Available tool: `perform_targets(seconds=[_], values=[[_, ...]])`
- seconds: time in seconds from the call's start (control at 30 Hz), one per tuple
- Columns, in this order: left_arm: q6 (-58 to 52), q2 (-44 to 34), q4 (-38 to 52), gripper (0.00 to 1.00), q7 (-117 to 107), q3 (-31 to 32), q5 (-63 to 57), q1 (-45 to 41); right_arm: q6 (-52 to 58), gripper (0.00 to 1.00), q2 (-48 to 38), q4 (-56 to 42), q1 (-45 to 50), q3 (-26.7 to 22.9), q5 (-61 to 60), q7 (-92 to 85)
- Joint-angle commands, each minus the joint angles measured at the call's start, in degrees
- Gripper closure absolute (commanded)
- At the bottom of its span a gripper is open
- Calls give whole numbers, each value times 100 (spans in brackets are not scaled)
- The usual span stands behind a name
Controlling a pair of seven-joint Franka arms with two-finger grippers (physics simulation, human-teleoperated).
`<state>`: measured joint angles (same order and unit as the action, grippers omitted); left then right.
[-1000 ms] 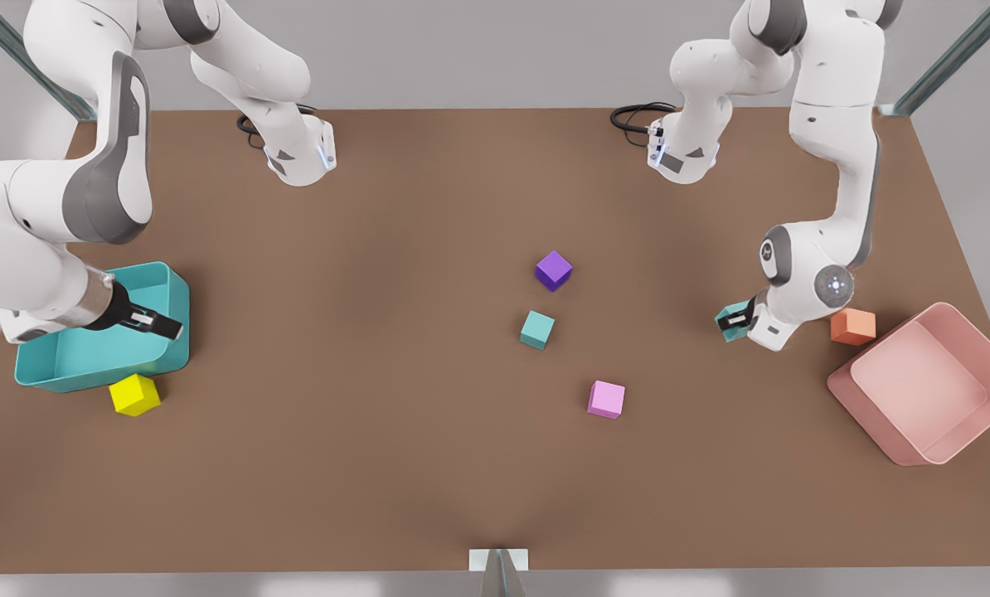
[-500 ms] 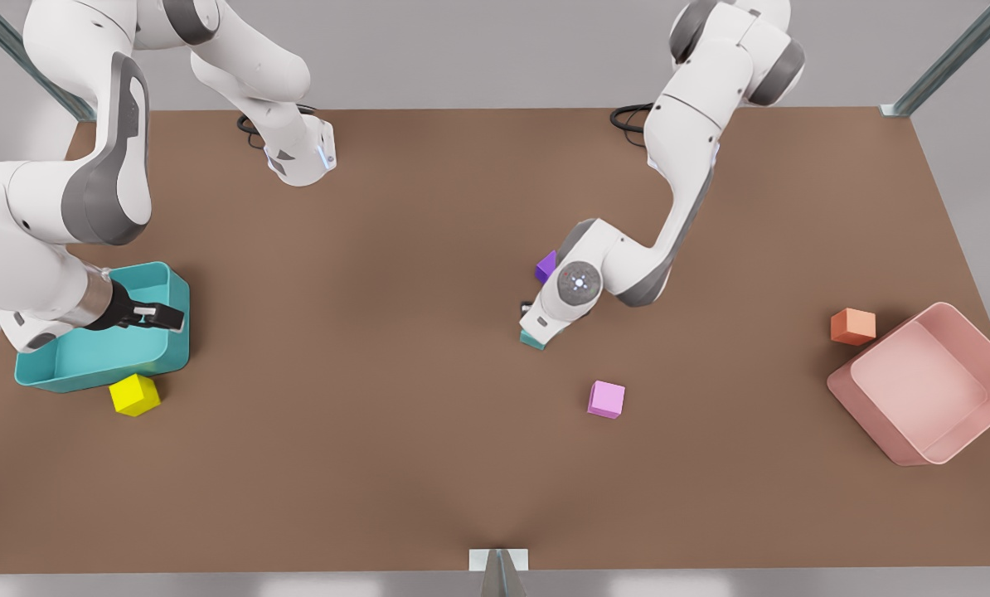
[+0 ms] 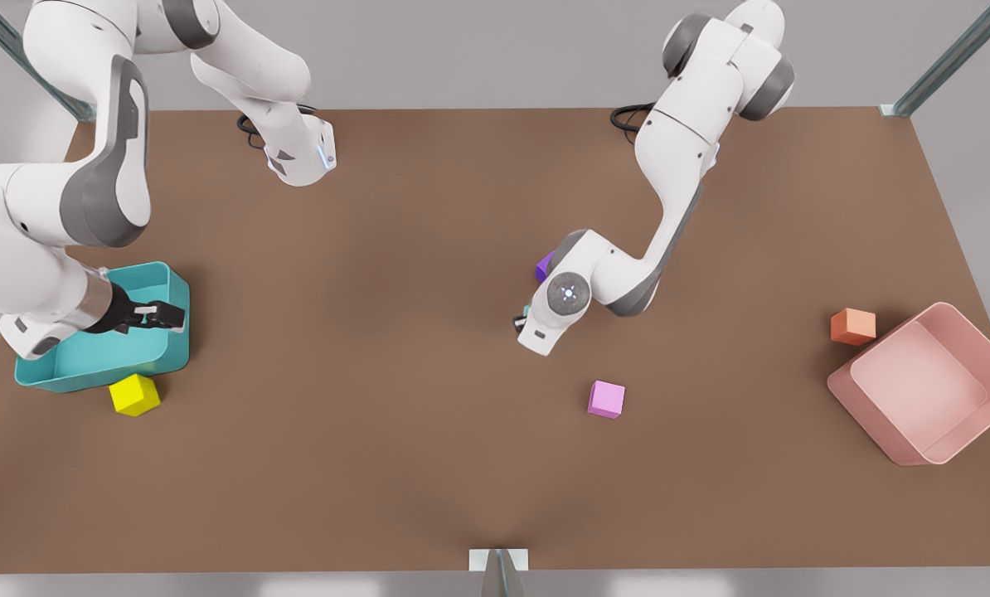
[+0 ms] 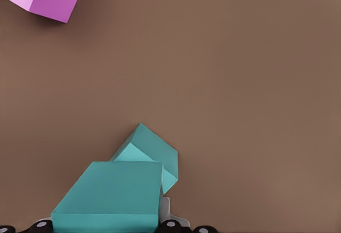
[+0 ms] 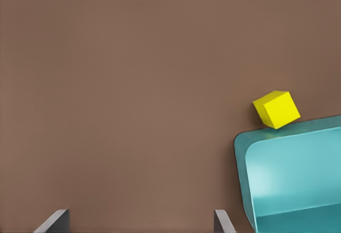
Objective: Stack the two blue cubes on top of each other
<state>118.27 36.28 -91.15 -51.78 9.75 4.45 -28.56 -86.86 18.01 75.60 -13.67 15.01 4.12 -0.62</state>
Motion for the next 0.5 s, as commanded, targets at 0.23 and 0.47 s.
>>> perform_targets(seconds=[0.23, 0.47], values=[[91, 55, 0, 0, -1106, 1, 3, 17, 37, 0, 1, -19, -13, -16, 28, -526], [-340, -138, 141, 0, -1124, 89, 21, 105, 37, 0, 9, -19, -13, -16, 19, -509]])
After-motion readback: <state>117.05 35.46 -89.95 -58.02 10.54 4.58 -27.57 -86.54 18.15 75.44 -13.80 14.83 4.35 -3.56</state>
